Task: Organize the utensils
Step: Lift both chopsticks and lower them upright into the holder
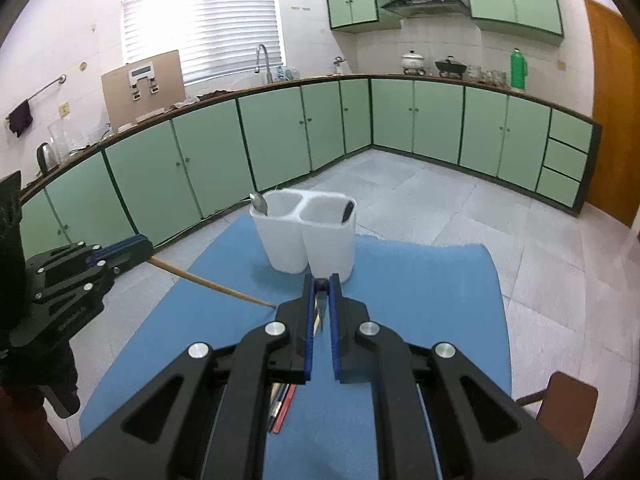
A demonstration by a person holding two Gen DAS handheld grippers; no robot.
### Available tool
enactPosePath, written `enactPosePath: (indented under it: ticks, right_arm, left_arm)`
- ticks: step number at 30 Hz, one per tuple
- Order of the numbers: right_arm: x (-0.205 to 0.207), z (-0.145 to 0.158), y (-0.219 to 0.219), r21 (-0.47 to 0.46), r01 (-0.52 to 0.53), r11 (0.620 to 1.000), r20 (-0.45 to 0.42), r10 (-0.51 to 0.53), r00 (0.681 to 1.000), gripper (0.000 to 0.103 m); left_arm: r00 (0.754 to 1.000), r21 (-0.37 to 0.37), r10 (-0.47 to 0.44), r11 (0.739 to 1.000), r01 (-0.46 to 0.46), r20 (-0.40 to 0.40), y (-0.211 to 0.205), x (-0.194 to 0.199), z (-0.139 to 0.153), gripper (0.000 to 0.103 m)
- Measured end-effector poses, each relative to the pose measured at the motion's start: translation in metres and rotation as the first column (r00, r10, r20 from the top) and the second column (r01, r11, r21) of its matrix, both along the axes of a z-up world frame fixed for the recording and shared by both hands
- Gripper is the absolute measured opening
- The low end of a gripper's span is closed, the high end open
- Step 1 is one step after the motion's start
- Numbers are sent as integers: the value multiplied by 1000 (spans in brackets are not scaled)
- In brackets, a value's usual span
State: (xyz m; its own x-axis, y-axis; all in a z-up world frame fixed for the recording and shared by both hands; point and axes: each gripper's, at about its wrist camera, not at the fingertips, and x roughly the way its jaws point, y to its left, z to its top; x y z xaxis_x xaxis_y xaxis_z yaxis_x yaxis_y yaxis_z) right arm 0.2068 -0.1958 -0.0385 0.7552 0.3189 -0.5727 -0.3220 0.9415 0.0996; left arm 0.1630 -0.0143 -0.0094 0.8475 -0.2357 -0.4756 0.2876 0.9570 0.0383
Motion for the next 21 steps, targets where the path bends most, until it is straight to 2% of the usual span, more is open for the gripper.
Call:
enactPosePath:
  ticks: [7, 12, 17, 21]
  right_arm:
    - [20, 23, 5, -31, -50, 998, -12, 49, 999, 6]
    - [29, 42, 5, -8, -86, 996, -17, 86, 996, 6]
    - [38, 64, 6, -2, -101, 995, 11, 101, 995, 6]
    - [48, 88, 10, -17, -108, 994, 69, 109, 992, 6]
  left_arm:
    - [1000, -19, -16, 1000, 16, 10, 3, 17, 14, 6]
    - [999, -31, -38, 999, 39, 28, 7, 20, 26, 6]
    - [997, -34, -53, 998, 56, 63, 6, 27, 46, 6]
    - [992, -22, -60, 998, 63, 115, 3, 31, 65, 6]
